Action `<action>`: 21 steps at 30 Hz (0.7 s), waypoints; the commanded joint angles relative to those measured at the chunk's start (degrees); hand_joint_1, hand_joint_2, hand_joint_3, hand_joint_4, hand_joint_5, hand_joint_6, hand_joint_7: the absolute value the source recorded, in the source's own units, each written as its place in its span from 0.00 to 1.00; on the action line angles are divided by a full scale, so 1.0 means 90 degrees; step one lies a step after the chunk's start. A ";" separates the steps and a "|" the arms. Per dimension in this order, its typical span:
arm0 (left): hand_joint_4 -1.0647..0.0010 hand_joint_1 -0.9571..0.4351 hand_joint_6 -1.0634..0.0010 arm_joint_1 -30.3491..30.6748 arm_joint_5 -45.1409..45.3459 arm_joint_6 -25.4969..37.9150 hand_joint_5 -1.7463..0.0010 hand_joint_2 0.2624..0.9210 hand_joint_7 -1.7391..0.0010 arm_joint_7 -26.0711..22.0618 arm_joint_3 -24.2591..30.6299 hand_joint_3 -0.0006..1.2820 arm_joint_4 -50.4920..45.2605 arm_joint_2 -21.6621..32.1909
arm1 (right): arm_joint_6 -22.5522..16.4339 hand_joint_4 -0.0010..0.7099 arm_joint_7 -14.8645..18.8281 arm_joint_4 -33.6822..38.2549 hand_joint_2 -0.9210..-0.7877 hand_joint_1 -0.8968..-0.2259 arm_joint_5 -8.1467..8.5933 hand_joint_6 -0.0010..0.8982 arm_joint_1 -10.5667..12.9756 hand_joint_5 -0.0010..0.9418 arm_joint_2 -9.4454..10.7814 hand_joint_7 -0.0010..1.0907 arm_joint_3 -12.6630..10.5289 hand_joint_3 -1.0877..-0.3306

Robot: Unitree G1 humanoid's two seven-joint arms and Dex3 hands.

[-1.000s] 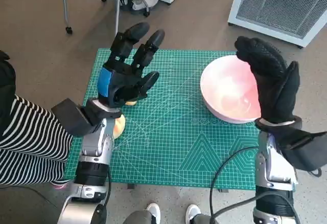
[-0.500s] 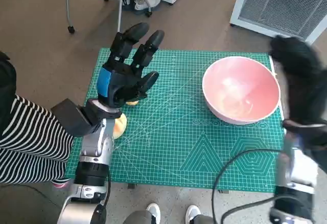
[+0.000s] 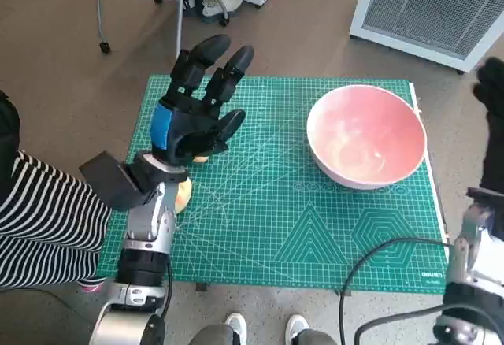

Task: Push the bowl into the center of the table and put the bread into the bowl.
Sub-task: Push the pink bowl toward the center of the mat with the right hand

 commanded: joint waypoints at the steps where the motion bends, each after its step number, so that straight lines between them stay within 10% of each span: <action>1: 0.82 0.58 1.00 -0.0009 -0.0048 0.0076 0.86 0.80 0.54 0.0008 0.0029 0.40 -0.0019 0.0012 | 0.0102 0.17 -0.0147 0.0911 0.00 0.41 0.0017 0.02 -0.0192 0.01 -0.0074 0.32 -0.0100 0.34; 21: 0.82 0.56 1.00 0.0045 0.0024 0.0058 0.86 0.79 0.54 0.0041 0.0055 0.39 -0.0054 0.0092 | 0.0628 0.18 -0.0155 0.3363 0.00 0.51 0.0079 0.04 -0.0856 0.01 -0.0101 0.31 -0.0086 0.20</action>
